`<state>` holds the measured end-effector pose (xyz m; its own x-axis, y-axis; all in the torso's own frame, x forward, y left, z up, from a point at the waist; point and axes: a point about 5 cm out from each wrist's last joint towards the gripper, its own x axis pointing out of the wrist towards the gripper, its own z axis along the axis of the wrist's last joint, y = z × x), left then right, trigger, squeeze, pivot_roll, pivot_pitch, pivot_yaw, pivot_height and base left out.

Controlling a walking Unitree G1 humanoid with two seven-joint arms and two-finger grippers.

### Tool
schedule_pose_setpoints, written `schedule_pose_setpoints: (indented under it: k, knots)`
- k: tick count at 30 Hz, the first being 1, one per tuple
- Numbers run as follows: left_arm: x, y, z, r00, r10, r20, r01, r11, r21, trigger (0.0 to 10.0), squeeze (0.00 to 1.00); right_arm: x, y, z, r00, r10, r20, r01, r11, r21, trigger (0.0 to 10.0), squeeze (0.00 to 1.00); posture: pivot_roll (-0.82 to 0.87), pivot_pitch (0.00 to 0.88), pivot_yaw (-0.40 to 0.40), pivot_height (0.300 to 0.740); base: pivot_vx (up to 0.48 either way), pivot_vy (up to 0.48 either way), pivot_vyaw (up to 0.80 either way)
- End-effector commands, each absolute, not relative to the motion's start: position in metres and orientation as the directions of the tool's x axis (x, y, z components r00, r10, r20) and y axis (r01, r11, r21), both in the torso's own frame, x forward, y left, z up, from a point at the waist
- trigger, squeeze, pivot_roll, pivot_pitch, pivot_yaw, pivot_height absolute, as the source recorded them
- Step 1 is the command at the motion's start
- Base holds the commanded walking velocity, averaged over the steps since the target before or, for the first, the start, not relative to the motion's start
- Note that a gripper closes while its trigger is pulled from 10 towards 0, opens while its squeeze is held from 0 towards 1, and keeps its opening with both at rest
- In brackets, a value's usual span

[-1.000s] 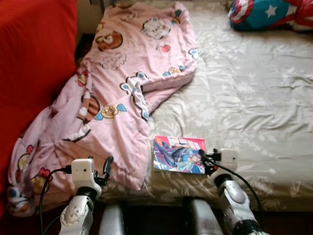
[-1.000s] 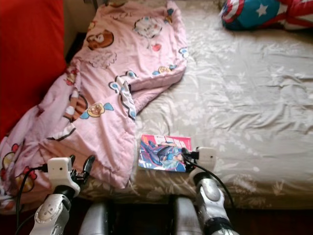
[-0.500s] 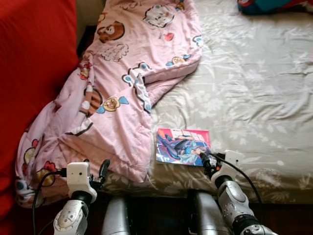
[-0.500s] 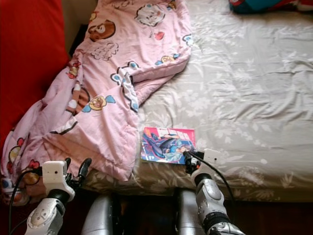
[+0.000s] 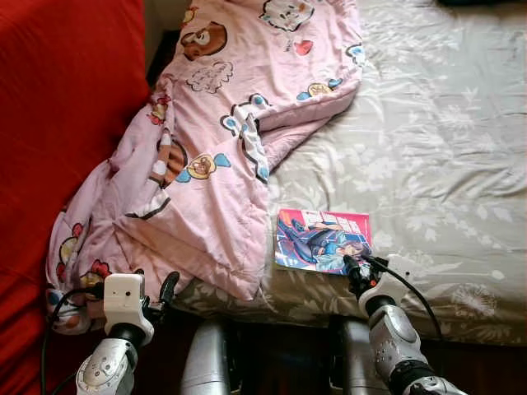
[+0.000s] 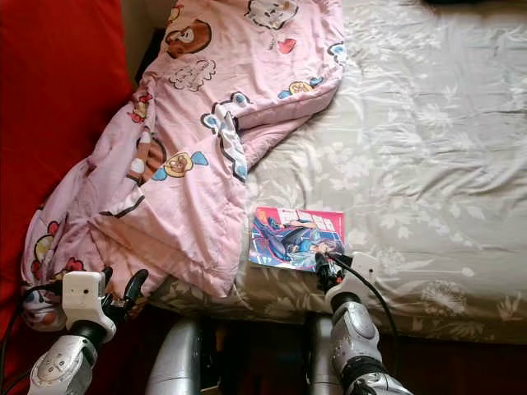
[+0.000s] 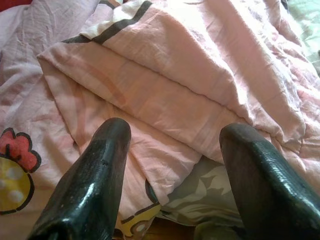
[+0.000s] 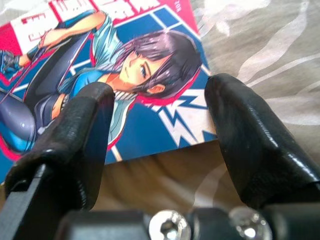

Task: Clean up the room

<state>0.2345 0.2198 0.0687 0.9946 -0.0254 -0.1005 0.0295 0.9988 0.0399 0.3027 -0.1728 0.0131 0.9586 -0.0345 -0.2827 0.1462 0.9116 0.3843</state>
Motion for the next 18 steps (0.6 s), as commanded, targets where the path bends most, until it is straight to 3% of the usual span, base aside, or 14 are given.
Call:
schedule_pose_setpoints:
  k: [1, 18]
  knots:
    - [0.2286, 0.2247, 0.0646, 0.99, -0.021, -0.137, 0.03, 0.997, 0.065, 10.0, 0.0, 0.2943, -0.1736, 0.005, 0.952, -0.051, -0.301, 0.174, 0.901, 0.397, 10.0, 0.0, 0.06, 0.3, 0.121, 0.612, 0.0, 0.0, 0.0]
    - [0.2303, 0.2258, 0.067, 0.99, -0.03, -0.135, 0.041, 0.996, 0.083, 10.0, 0.0, 0.2942, -0.1806, 0.0063, 0.957, -0.065, -0.282, 0.188, 0.881, 0.435, 10.0, 0.0, 0.08, 0.302, 0.125, 0.612, 0.0, 0.0, 0.0]
